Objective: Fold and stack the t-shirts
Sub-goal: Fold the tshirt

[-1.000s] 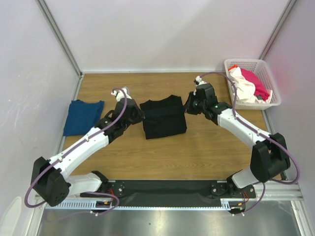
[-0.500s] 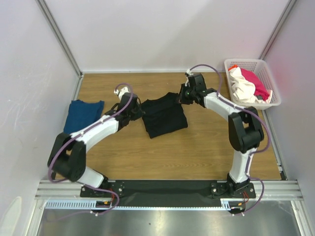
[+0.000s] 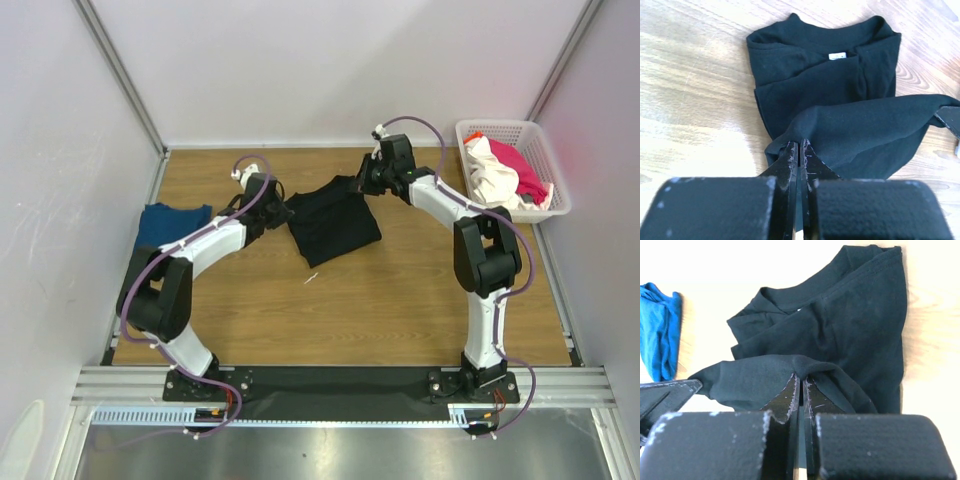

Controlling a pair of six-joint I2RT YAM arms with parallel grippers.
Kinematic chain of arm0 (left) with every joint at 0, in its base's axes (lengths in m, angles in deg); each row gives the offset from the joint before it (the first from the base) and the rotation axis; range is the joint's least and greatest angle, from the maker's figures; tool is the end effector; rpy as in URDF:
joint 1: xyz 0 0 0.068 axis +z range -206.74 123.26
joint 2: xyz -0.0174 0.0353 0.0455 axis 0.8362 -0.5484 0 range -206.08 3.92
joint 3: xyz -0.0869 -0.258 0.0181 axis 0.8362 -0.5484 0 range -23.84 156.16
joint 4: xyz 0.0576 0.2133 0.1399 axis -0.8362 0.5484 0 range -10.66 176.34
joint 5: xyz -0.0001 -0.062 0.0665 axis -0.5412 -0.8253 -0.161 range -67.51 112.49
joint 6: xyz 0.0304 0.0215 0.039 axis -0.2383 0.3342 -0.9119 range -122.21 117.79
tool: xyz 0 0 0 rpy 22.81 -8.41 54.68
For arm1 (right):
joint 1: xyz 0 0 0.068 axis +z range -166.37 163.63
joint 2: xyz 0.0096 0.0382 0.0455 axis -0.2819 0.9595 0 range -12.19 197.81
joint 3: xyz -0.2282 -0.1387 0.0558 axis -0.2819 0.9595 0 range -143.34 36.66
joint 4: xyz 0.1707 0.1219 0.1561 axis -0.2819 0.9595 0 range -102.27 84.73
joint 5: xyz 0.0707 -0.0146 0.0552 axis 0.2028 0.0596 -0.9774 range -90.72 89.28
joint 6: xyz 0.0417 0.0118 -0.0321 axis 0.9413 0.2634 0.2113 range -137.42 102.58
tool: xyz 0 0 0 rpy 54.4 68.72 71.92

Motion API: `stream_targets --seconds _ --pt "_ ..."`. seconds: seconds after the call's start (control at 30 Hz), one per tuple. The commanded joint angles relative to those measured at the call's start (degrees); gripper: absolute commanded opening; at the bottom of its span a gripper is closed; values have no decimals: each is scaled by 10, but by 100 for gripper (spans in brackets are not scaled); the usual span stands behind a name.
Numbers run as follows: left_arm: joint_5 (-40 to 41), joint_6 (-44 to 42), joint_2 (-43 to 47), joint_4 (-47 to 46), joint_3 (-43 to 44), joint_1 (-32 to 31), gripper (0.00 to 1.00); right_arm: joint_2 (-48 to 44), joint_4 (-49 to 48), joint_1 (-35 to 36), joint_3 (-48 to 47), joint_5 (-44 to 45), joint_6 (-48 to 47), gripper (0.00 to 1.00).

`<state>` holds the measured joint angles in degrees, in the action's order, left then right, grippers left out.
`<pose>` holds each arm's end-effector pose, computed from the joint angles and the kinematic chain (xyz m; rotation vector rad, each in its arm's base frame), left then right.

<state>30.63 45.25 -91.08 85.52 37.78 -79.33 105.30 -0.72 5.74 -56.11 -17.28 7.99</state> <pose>0.3389 -0.1355 0.2222 -0.5703 2.2284 -0.4876 0.4377 0.1889 0.2358 -0.1024 2.2823 0.7683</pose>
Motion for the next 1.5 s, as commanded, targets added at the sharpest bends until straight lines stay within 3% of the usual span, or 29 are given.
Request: stream_targets --seconds 0.0,0.47,0.87,0.93,0.97,1.0,1.07,1.1,1.2,1.4,1.47 --pt "-18 -9 2 -30 23 4 0 -4 -21 -1 -19 -15 -4 0" --pt "7 -27 17 -7 46 17 0 -32 -29 -7 15 16 -23 0" --pt "-15 -23 -69 -15 100 26 0 90 9 -8 -151 -33 -69 0" --pt "-4 -24 -97 7 130 30 1 110 17 -9 -171 -37 -71 16" --pt "-5 -20 -103 13 138 33 4 114 17 -11 -186 -41 -71 30" --pt "-2 -16 -107 22 154 39 14 118 17 -12 -193 -46 -71 56" --pt "-3 -14 -106 29 159 46 29 117 29 -13 -218 -51 -75 69" --pt "9 -16 -99 37 164 49 55 110 34 -15 -225 -51 -77 72" --pt "24 -44 -65 45 171 51 83 93 59 -15 -243 -38 -87 82" --pt "9 -99 22 45 126 44 93 14 102 -15 -163 17 -91 89" --pt "-28 -110 44 38 104 27 91 -25 62 -15 -61 34 -85 82"
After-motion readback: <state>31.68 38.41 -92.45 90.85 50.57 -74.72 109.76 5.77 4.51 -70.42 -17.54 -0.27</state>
